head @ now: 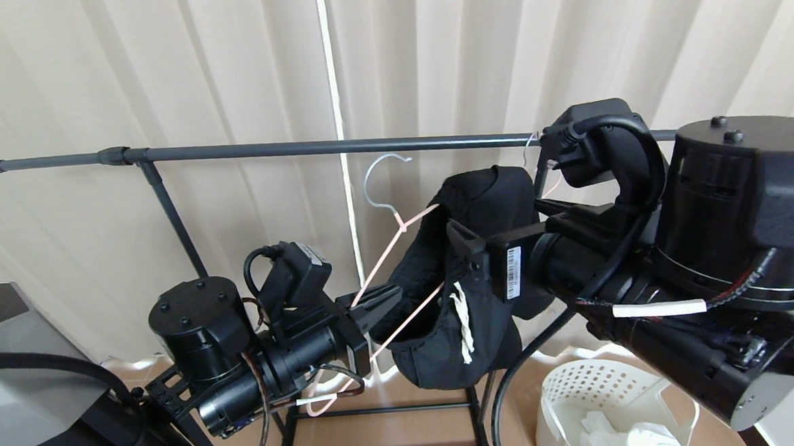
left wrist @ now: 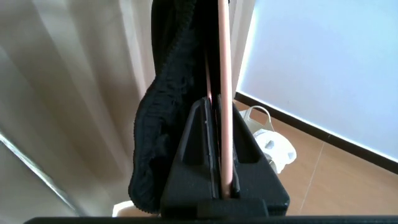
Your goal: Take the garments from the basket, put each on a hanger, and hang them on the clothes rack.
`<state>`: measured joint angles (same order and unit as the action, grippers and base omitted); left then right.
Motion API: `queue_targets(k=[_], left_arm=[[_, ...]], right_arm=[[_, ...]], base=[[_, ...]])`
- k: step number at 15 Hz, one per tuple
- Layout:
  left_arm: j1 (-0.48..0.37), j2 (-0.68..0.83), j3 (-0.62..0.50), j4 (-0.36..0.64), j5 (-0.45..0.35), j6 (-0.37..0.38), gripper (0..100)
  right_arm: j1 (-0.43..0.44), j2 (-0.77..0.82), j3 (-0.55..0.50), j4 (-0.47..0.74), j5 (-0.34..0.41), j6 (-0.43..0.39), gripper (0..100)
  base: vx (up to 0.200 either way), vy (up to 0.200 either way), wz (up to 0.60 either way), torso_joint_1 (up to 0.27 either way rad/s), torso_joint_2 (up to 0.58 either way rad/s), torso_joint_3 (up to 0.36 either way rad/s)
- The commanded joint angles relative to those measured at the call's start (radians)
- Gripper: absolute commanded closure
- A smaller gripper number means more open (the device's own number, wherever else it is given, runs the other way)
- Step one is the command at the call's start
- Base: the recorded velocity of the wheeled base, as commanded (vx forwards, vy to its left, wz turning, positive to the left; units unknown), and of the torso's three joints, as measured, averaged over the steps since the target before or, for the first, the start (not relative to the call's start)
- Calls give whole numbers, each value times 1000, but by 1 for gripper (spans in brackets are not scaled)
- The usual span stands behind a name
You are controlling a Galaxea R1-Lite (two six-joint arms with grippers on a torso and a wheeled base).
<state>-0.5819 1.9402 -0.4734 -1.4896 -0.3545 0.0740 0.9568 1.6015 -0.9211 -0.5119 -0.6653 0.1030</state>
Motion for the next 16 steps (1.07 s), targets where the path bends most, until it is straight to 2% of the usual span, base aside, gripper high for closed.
queue_targets(k=[1, 4, 5, 6, 7, 8, 9, 10, 14, 15, 16], left_arm=[[11, -4, 9, 0, -38, 6, 100], [70, -24, 35, 2, -185, 39, 100], [73, -24, 36, 3, -192, 41, 100], [91, -23, 47, 3, -242, 52, 100], [97, -23, 48, 5, -262, 58, 100], [97, -23, 48, 5, -262, 58, 100], [111, -21, 50, 9, -350, 92, 100], [109, -21, 52, 9, -376, 109, 100], [63, -17, 59, 11, -431, 153, 100], [53, -17, 59, 11, -432, 156, 100], [33, -17, 58, 11, -432, 156, 100]], right_arm=[[-33, -120, 82, 0, 116, -77, 0], [-168, -291, 157, 50, 366, -255, 0], [-181, -299, 156, 61, 383, -264, 0], [-256, -339, 125, 187, 518, -312, 0], [-277, -348, 102, 236, 566, -338, 0], [-277, -348, 102, 236, 566, -338, 0], [-388, -353, 7, 428, 782, -457, 0], [-429, -342, -38, 503, 863, -516, 0], [-547, -212, -248, 814, 1072, -743, 0], [-555, -192, -294, 877, 1089, -772, 0], [-558, -163, -372, 1009, 1109, -825, 0]], base=[[0, 0, 0, 0, 0, 0], [0, 0, 0, 0, 0, 0], [0, 0, 0, 0, 0, 0], [0, 0, 0, 0, 0, 0], [0, 0, 0, 0, 0, 0], [0, 0, 0, 0, 0, 0], [0, 0, 0, 0, 0, 0], [0, 0, 0, 0, 0, 0], [0, 0, 0, 0, 0, 0], [0, 0, 0, 0, 0, 0], [0, 0, 0, 0, 0, 0]])
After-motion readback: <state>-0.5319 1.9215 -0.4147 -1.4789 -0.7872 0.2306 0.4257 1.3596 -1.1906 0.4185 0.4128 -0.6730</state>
